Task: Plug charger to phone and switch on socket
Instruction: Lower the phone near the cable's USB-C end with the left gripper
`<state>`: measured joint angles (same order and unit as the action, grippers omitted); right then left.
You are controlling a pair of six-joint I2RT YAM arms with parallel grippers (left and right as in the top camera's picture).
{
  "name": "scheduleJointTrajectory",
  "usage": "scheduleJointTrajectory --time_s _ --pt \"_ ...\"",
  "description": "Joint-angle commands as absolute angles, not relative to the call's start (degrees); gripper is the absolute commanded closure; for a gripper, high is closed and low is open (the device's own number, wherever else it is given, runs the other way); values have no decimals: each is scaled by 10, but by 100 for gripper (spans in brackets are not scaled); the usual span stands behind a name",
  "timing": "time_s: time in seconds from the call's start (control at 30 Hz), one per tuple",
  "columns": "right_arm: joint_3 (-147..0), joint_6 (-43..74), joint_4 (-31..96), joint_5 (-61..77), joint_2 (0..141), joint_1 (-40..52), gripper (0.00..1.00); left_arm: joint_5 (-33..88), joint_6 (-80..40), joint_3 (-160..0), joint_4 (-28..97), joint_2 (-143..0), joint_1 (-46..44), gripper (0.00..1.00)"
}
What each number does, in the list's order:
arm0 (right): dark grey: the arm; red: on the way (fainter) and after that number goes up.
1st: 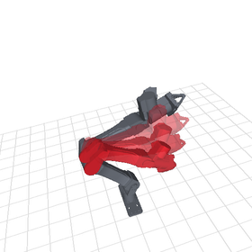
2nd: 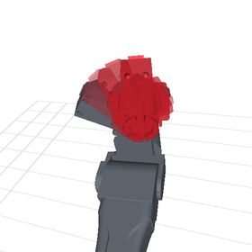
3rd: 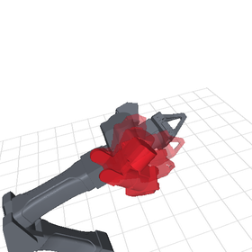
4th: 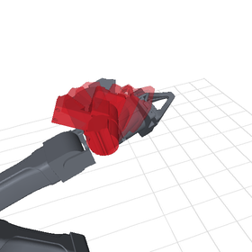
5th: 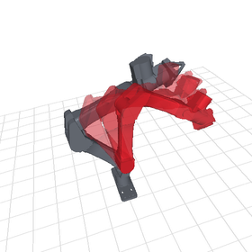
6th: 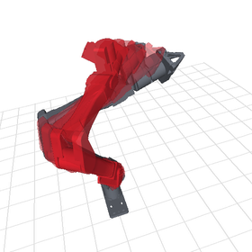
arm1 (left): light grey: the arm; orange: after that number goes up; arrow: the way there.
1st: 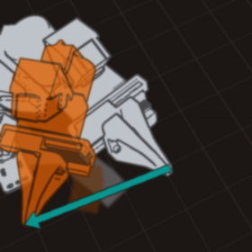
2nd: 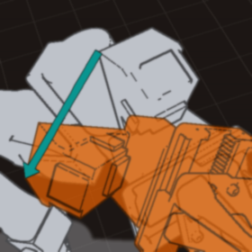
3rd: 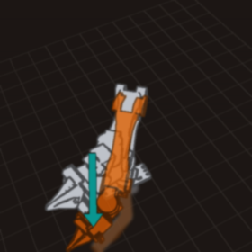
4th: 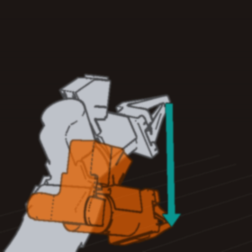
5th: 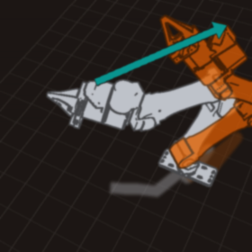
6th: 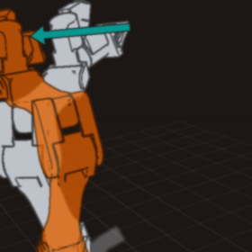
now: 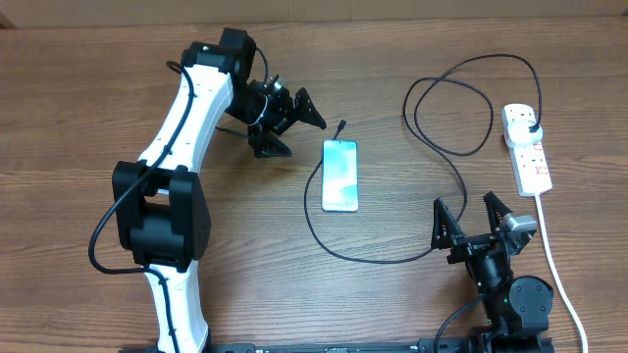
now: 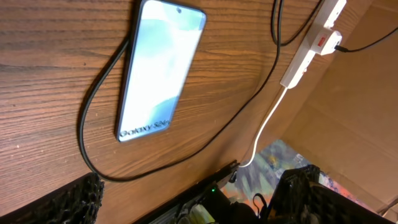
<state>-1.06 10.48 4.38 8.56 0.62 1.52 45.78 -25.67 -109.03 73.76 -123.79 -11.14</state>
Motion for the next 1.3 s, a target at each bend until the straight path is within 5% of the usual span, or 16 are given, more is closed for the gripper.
scheduleJointTrajectory --time_s 0.0,0.53,0.97,1.27 --pt "-4 104 41 80 2 13 0 443 -244 -1105 739 -1236 -109 1" --pt "-4 104 41 80 2 13 0 152 -482 -1105 679 -1236 -204 0" --pt "-4 104 41 80 2 13 0 -140 -434 -1105 628 -1237 -386 0" --pt "-4 104 41 80 2 13 0 -158 -423 -1103 595 -1258 -421 0"
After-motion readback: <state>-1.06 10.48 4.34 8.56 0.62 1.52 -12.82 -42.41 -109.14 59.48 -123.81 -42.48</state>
